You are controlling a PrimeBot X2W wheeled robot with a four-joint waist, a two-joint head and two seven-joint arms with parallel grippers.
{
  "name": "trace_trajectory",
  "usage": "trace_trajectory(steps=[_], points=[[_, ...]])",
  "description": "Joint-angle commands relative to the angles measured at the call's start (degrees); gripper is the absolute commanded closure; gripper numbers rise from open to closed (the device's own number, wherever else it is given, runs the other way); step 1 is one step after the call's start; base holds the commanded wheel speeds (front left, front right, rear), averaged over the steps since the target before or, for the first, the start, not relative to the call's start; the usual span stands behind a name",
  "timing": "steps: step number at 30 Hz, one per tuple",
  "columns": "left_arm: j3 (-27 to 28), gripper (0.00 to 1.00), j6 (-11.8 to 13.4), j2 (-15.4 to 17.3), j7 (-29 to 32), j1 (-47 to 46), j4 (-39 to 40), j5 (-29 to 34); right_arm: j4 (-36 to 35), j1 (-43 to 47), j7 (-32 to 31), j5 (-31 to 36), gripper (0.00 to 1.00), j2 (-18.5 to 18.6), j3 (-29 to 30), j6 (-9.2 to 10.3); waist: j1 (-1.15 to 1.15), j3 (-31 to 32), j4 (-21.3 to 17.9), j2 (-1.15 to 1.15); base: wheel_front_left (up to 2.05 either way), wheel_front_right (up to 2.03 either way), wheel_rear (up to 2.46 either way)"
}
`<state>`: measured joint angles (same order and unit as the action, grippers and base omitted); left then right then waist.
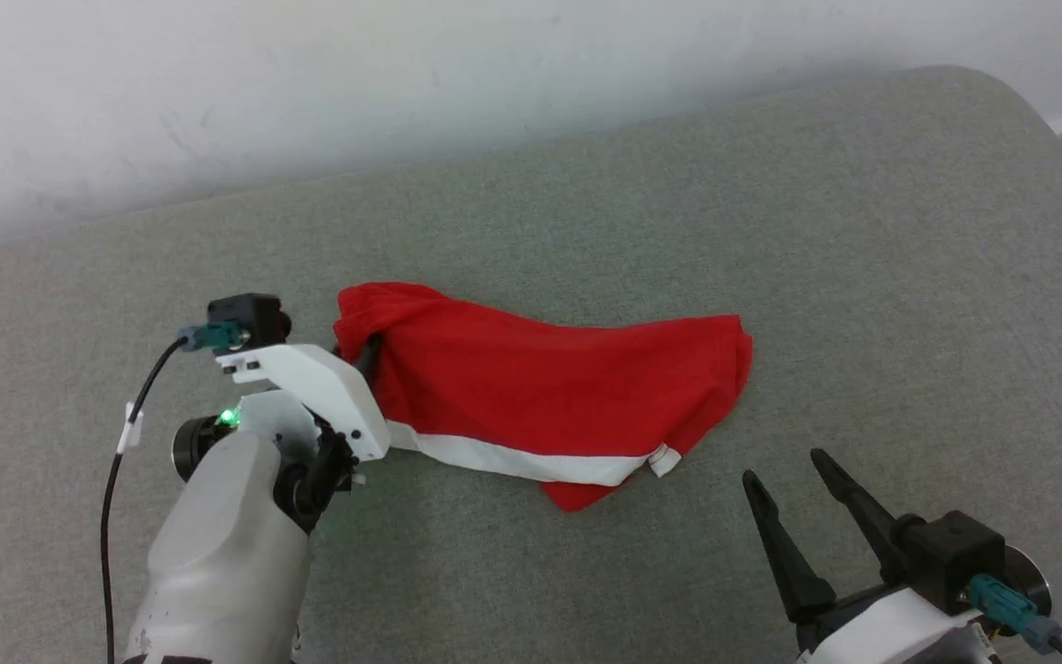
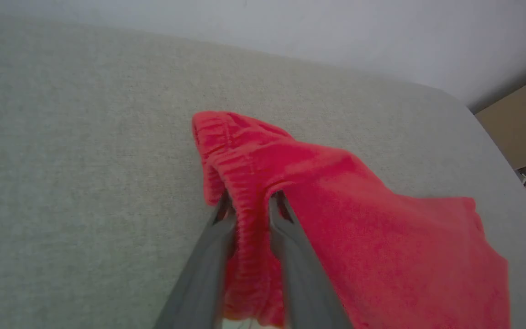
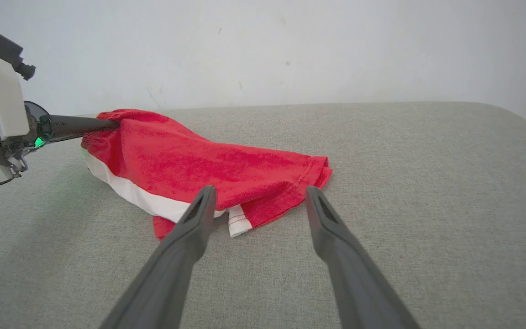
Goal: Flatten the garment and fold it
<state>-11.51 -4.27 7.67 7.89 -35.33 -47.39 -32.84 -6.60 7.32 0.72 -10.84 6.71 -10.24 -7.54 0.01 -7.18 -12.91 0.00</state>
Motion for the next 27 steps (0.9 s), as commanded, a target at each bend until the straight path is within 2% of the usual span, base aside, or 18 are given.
trace_trajectory(steps=[1, 7, 12, 16, 23, 27], points=[[0.47, 0.00, -0.13, 0.21, -2.15, 0.07, -0.17, -0.17, 0.18, -0.60, 0.48, -0.19, 0.00, -0.18, 0.05, 0.05, -0.01, 0.29, 0.23, 0.00, 0.00, 0.00, 0.00], [1.10, 0.00, 1.95, 0.13, -12.47, 5.60, 3.73, 1.25, -0.60, 0.06, 0.38, 0.57, 0.00, -0.24, 0.47, 0.05, -0.01, 2.05, 2.99, 0.00, 0.00, 0.00, 0.00], [0.64, 0.00, 4.08, 1.99, -14.11, 9.48, 10.40, 3.02, -1.59, 0.71, -0.23, 0.97, 0.00, -0.31, 1.05, 0.05, -0.01, 3.23, 5.40, 0.00, 0.00, 0.00, 0.00], [-2.39, 0.00, 4.04, 4.11, -7.21, 11.27, 15.79, 4.73, -2.11, 1.24, -0.90, 1.14, 0.00, -0.44, 1.09, 0.05, -0.01, 4.08, 6.49, 0.00, 0.00, 0.00, 0.00], [-8.64, 0.00, 1.69, 7.41, 12.28, 14.04, 23.03, 4.88, -2.49, 1.75, -1.77, 1.02, 0.00, -0.22, 0.34, 0.05, -0.01, 4.88, 5.88, 0.00, 0.00, 0.00, 0.00], [-10.05, 0.00, 2.06, 8.01, 18.24, 15.45, 25.98, 4.27, -2.59, 2.17, -2.06, 0.71, 0.00, -0.37, 0.30, 0.05, -0.01, 4.79, 5.15, 0.00, 0.00, 0.00, 0.00]])
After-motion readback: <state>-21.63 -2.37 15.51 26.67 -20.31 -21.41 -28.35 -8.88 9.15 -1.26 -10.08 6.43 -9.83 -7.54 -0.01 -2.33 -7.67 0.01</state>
